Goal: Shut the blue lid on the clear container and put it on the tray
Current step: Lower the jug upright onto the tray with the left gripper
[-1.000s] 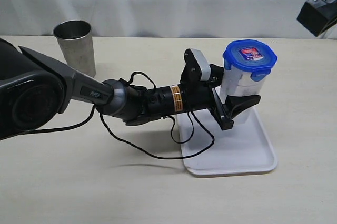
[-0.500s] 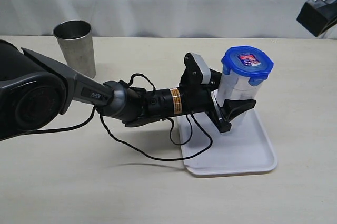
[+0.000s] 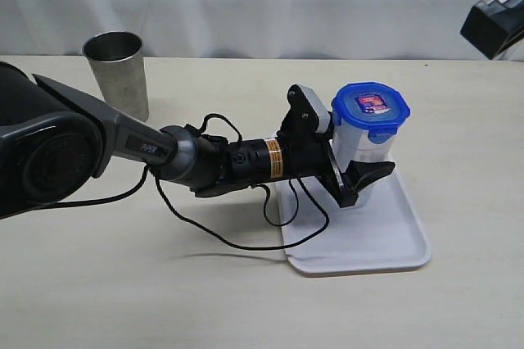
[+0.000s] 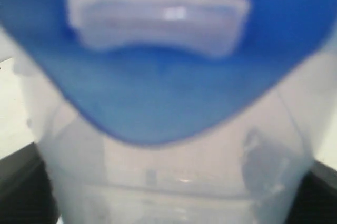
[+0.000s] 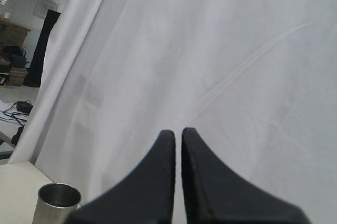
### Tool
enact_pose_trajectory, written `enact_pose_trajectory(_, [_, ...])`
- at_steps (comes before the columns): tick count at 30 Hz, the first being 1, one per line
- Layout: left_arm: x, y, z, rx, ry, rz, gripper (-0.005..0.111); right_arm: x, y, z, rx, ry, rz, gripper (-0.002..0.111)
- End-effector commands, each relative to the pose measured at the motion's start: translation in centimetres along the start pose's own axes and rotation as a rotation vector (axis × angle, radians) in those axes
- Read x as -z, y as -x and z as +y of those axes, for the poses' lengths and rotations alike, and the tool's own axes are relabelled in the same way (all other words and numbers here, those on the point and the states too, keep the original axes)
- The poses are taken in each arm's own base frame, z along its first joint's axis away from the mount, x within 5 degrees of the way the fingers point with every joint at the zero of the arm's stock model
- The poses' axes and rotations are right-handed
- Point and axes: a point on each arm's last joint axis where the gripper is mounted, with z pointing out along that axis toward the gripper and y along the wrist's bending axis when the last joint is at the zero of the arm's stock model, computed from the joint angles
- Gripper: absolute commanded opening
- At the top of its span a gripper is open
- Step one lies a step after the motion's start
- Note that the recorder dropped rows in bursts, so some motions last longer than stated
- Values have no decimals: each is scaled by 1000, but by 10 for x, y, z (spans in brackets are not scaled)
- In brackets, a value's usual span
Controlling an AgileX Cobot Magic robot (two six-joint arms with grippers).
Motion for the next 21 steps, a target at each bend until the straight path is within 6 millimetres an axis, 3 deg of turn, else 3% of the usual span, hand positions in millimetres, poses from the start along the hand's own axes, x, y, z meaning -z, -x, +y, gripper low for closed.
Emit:
enact_pose_trajectory(1, [0,6,2,-7,1,-14,80,1,-2,0,-2,-5,12,5])
enact_pose_trajectory(21, [22,-2,21,-44,-95,57,79,1,-2,0,-4,-4,17,5])
